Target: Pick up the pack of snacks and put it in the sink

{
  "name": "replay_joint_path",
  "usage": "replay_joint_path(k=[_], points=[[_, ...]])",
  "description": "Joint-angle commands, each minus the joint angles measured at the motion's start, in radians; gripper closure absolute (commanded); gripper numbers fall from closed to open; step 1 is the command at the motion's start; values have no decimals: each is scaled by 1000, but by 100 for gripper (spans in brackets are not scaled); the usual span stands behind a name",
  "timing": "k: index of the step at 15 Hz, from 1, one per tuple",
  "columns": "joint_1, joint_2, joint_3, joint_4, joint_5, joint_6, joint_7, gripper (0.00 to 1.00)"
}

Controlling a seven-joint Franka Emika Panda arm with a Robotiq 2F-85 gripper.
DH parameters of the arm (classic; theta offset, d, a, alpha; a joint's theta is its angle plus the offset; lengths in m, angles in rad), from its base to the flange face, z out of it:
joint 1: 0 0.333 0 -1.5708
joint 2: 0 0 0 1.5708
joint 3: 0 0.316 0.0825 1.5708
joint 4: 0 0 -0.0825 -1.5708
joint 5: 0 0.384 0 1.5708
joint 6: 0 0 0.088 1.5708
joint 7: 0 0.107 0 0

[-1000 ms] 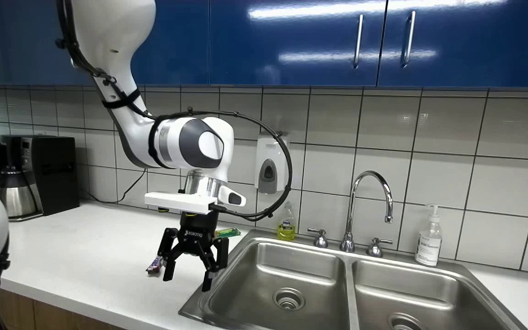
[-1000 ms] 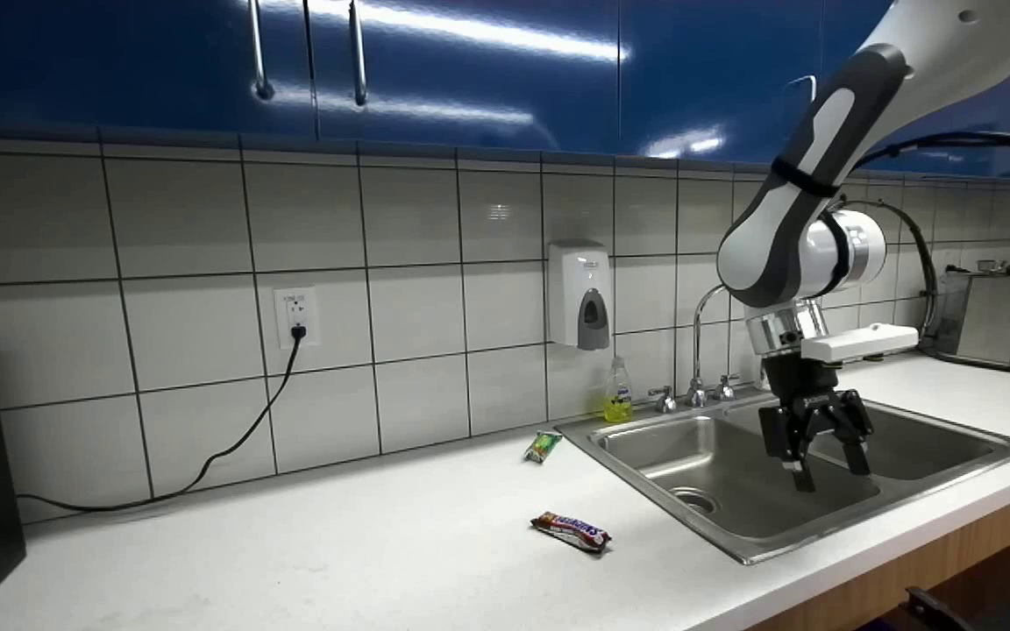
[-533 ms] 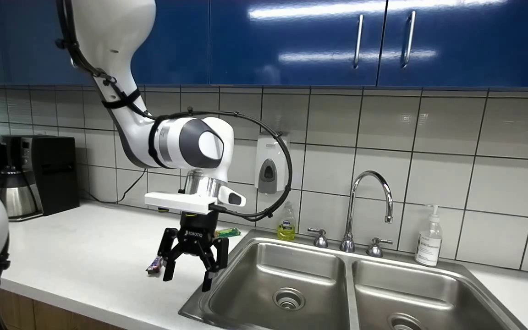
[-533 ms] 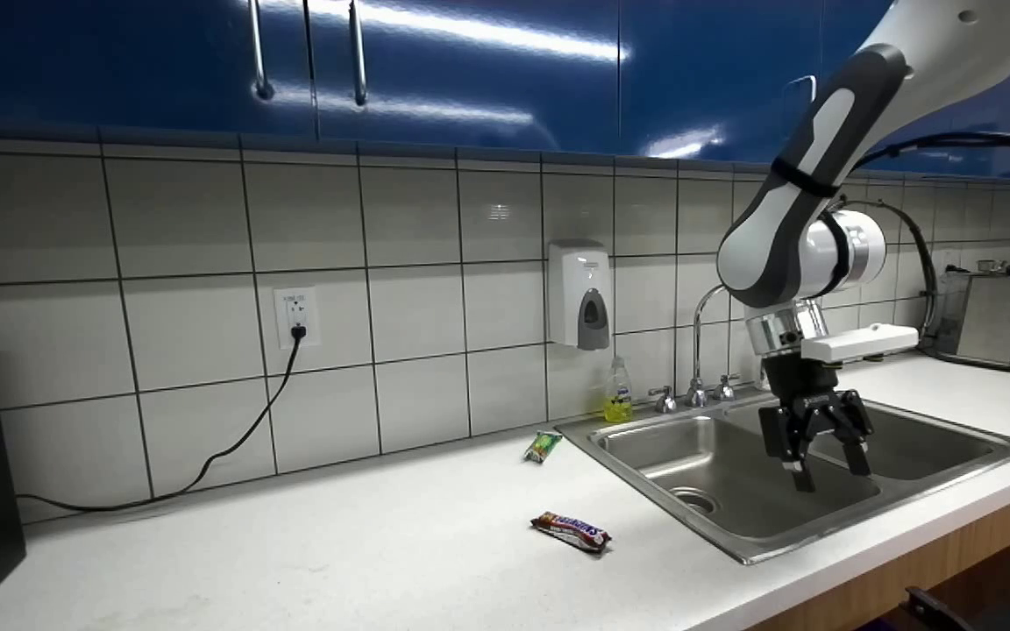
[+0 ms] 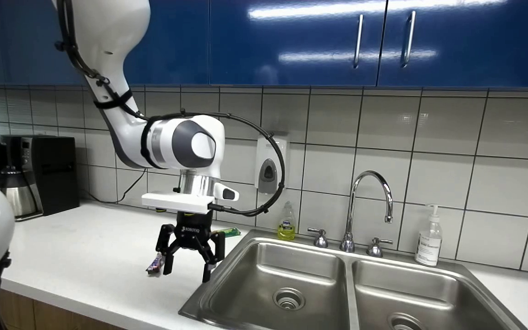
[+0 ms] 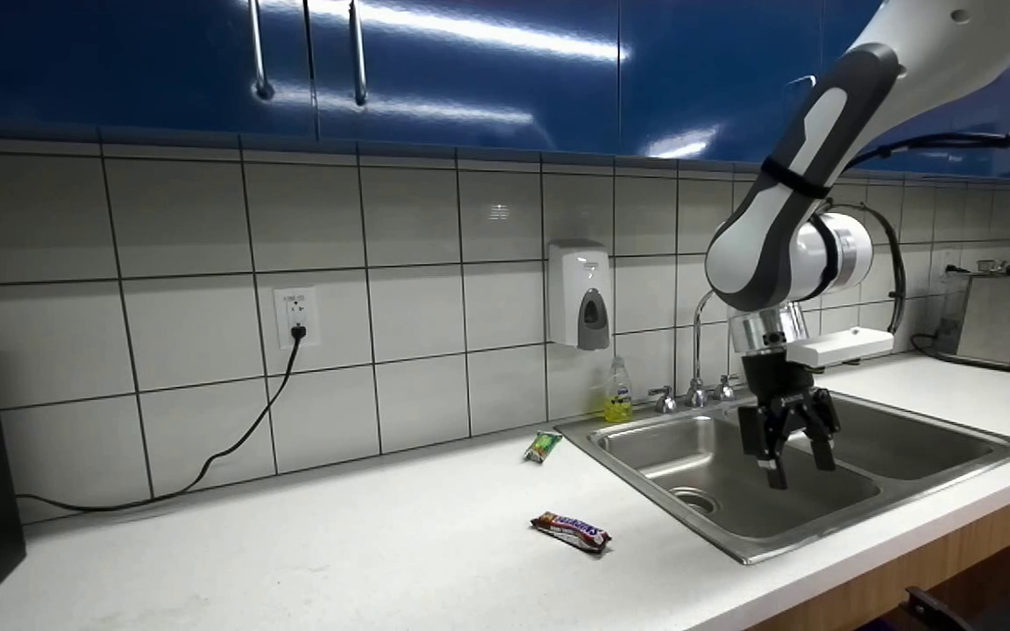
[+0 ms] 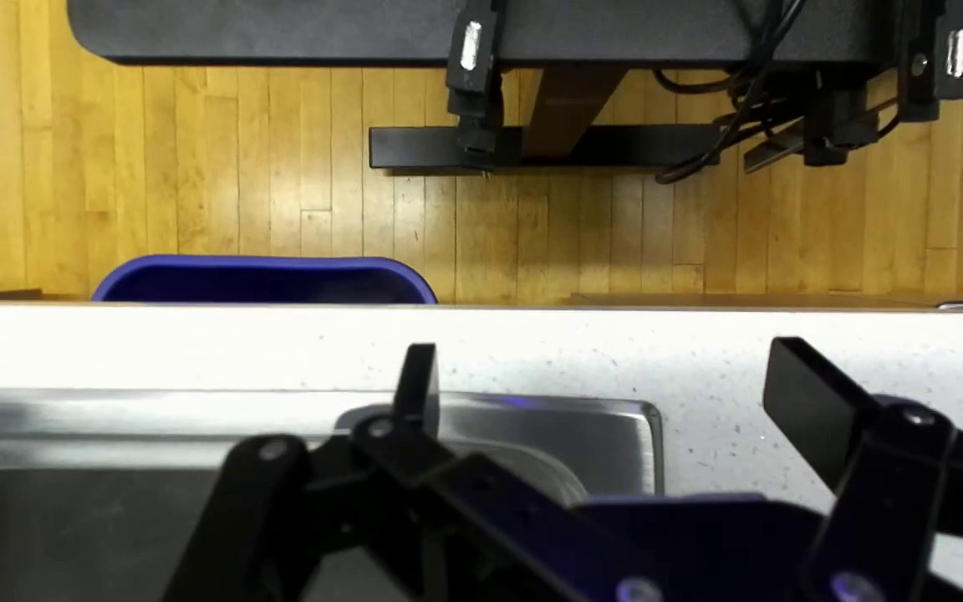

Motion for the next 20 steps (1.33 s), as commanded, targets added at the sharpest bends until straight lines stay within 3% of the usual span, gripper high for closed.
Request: replay_joint_path(k=[1,12,20], points=[[36,-12,28,-21,41,46,-56,0],[178,78,133,38,176,106,-186,0],[212,272,223,179,183,168,-168,0]])
